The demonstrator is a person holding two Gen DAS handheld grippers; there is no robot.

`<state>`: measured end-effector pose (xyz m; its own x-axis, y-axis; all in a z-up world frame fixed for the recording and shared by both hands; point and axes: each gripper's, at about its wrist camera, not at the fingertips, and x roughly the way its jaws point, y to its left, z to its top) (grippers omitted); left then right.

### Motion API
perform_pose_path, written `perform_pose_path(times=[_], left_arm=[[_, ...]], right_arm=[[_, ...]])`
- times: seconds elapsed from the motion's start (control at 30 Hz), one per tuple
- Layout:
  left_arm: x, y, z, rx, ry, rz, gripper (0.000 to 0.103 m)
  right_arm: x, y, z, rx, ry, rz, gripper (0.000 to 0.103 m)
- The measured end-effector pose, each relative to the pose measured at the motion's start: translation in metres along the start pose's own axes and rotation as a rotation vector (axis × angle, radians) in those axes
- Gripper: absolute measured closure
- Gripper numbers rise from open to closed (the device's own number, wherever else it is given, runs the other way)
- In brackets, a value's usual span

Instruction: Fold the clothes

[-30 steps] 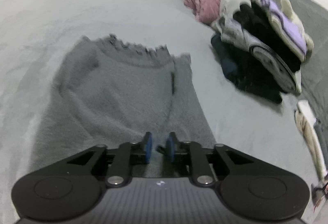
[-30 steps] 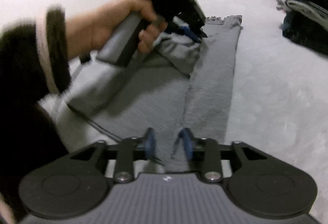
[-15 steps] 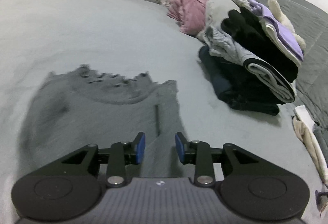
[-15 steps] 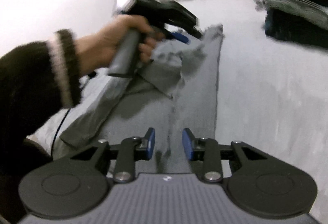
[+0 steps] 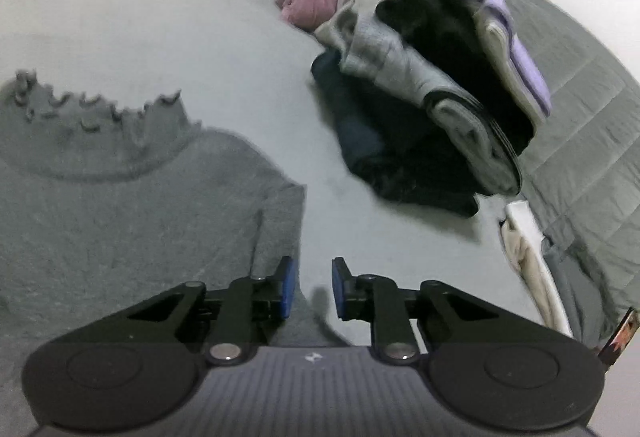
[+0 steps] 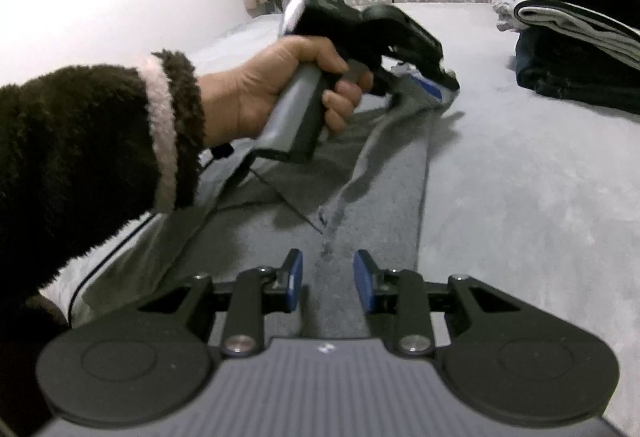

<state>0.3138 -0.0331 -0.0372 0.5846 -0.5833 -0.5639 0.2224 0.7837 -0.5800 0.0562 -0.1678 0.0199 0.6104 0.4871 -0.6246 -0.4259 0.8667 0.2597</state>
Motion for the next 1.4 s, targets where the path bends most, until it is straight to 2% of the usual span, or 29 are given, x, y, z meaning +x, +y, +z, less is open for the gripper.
perform_pose_path(times=[0.07, 0.2, 0.4, 0.43, 0.47, 0.53, 0.6, 0.63, 0.73, 0.83, 0.97, 1.07, 1.17, 1.2, 1.3, 1.4], left_arm=[[-0.007, 0.002, 0.000, -0.037, -0.010, -0.014, 0.082], [-0.035, 0.004, 0.004, -0.077, -0.049, -0.023, 0.070], [-0.072, 0.000, -0.006, -0.071, -0.026, -0.036, 0.066], [-0.073, -0.003, -0.011, -0.048, -0.006, -0.016, 0.066], [-0.073, -0.007, -0.017, -0.013, 0.006, 0.038, 0.066], [-0.073, -0.011, -0.027, 0.060, 0.004, 0.186, 0.068], [-0.081, -0.009, -0.037, 0.082, -0.023, 0.261, 0.077], [-0.085, -0.008, -0.042, 0.091, -0.039, 0.296, 0.077], [-0.106, -0.005, -0.049, 0.025, -0.083, 0.273, 0.078], [-0.127, -0.005, -0.059, -0.015, -0.115, 0.238, 0.073], [-0.161, -0.012, -0.074, -0.026, -0.162, 0.235, 0.070], [-0.192, -0.020, -0.089, -0.019, -0.206, 0.268, 0.069], [-0.224, -0.021, -0.106, 0.000, -0.245, 0.304, 0.065], [-0.231, -0.020, -0.112, 0.009, -0.243, 0.328, 0.062], [-0.247, -0.008, -0.129, 0.015, -0.224, 0.403, 0.061], [-0.255, 0.014, -0.147, -0.052, -0.177, 0.422, 0.061]], right_arm=[[0.003, 0.001, 0.001, -0.002, 0.007, 0.003, 0.067], [-0.001, -0.001, 0.005, 0.014, -0.009, 0.014, 0.064], [-0.003, -0.012, 0.011, 0.074, -0.023, 0.017, 0.062], [-0.002, -0.012, 0.010, 0.081, -0.016, 0.025, 0.062], [0.000, -0.011, 0.009, 0.087, -0.009, 0.034, 0.062], [0.003, -0.008, 0.006, 0.090, 0.011, 0.052, 0.062], [0.004, -0.005, 0.003, 0.083, 0.019, 0.053, 0.062], [0.005, -0.005, 0.003, 0.078, 0.019, 0.051, 0.062], [0.001, -0.006, 0.005, 0.077, 0.004, 0.044, 0.061], [-0.002, -0.009, 0.007, 0.086, -0.025, 0.031, 0.058], [0.012, -0.015, 0.004, 0.081, -0.001, 0.019, 0.058], [0.018, -0.014, 0.001, 0.051, 0.001, 0.012, 0.058], [0.008, -0.017, 0.004, 0.071, -0.018, 0.032, 0.058], [0.002, -0.019, 0.005, 0.082, -0.031, 0.036, 0.058], [-0.010, -0.022, 0.004, 0.103, -0.054, 0.036, 0.058], [-0.006, -0.023, -0.002, 0.122, -0.030, 0.042, 0.058]])
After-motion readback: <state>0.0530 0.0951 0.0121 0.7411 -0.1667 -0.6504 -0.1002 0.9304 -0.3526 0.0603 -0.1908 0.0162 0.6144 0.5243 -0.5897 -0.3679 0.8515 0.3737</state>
